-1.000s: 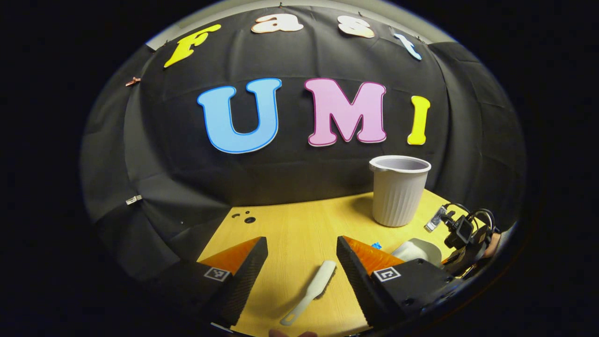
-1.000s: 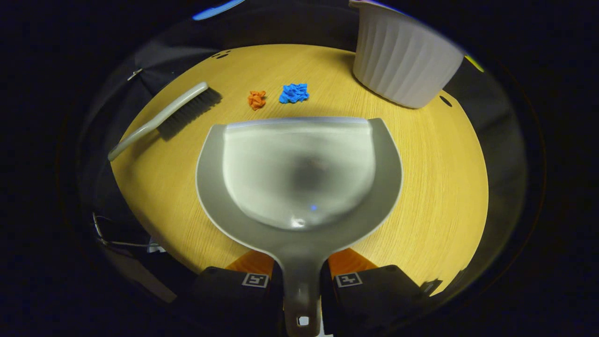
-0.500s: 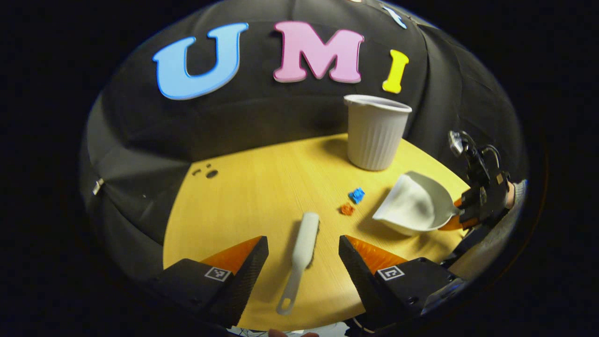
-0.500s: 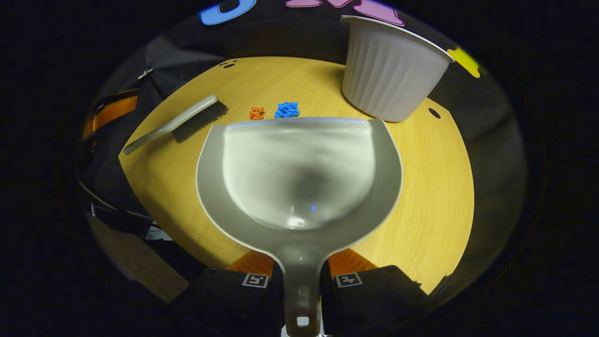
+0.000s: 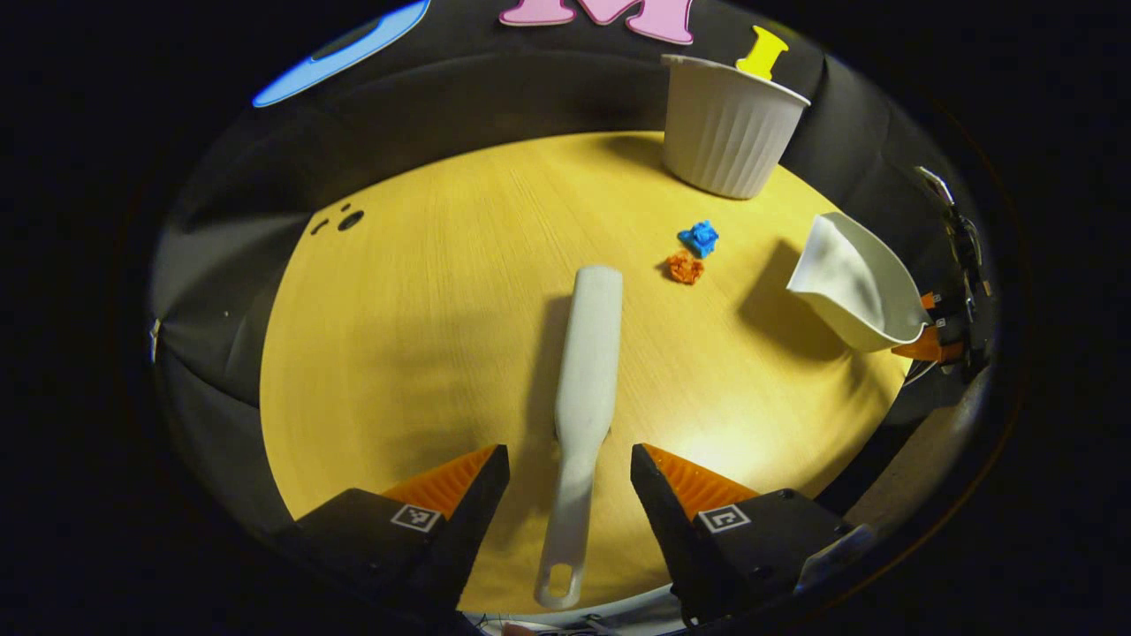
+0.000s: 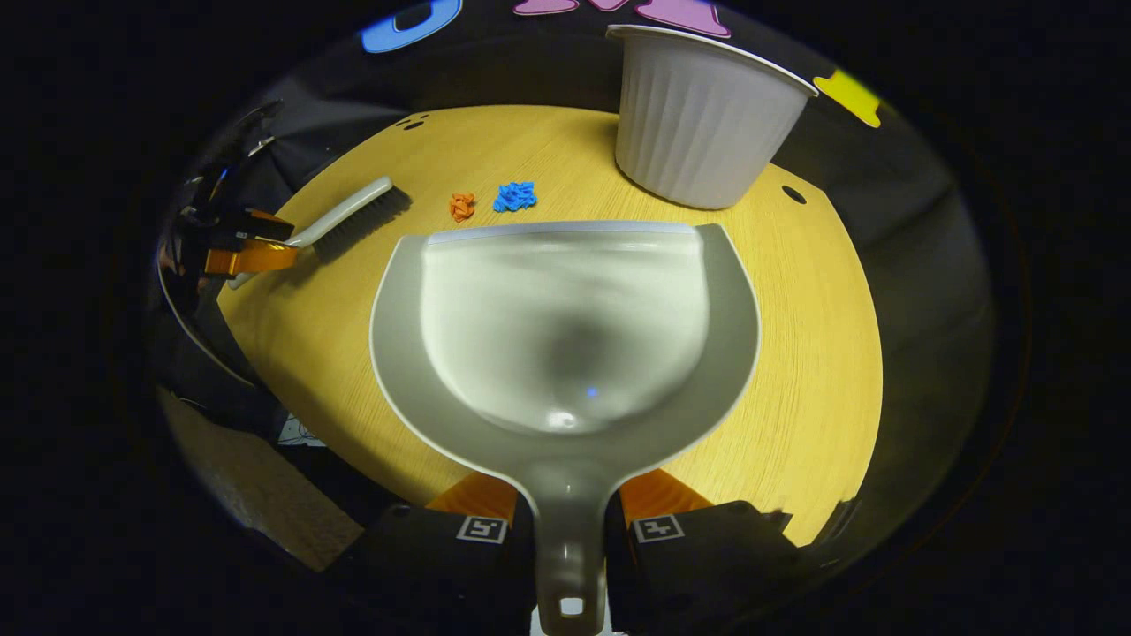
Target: Pick up the small broom and dustpan from the desktop, sweep the trash into the dustpan with the broom, and then empty the trash into the garbage bin.
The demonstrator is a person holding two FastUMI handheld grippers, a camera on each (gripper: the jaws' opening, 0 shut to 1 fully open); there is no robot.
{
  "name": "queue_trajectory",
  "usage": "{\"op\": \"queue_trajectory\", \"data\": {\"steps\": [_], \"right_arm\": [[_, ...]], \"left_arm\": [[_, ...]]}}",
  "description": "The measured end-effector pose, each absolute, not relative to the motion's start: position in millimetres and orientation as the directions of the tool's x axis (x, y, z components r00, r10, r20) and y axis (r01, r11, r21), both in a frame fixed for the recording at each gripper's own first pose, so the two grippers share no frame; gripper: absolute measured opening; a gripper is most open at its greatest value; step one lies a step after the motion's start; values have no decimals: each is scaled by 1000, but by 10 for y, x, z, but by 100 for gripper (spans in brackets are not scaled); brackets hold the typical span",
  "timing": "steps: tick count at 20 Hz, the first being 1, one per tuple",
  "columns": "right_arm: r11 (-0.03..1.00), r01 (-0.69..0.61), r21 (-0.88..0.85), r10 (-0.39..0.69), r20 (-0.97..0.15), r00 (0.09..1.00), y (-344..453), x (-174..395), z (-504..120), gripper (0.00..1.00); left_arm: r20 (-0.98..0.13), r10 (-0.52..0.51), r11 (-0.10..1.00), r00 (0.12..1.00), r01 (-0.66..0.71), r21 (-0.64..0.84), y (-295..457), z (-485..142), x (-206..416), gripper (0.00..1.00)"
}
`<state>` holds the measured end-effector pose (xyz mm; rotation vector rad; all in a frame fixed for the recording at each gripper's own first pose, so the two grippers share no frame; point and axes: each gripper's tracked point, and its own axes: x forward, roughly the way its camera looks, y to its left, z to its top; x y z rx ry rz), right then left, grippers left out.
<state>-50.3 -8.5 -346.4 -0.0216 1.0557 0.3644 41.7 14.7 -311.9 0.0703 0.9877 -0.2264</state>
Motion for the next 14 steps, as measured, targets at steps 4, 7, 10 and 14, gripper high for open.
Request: {"op": "queue_trajectory", "data": {"steps": [4,7,10,14], "right_arm": [[943,-296,151,274,-858,434,-139,-586,-3472,37],[946,-289,149,268,-861,432,-170,-633,-3477,37],[949,-278,150,262,-864,430,-213,-666,-3474,37],[949,-271,160,268,-862,430,-216,-661,-3469,37]], "left_arm": [[-871,-142,972,470,231,-34,159,-3375,521,88],[-894,-130,970,429,242,-25,187,-3476,551,83],[-902,-136,964,409,265,-25,123,-3498,584,75],[-911,-125,967,393,253,-23,103,-3504,558,67]]}}
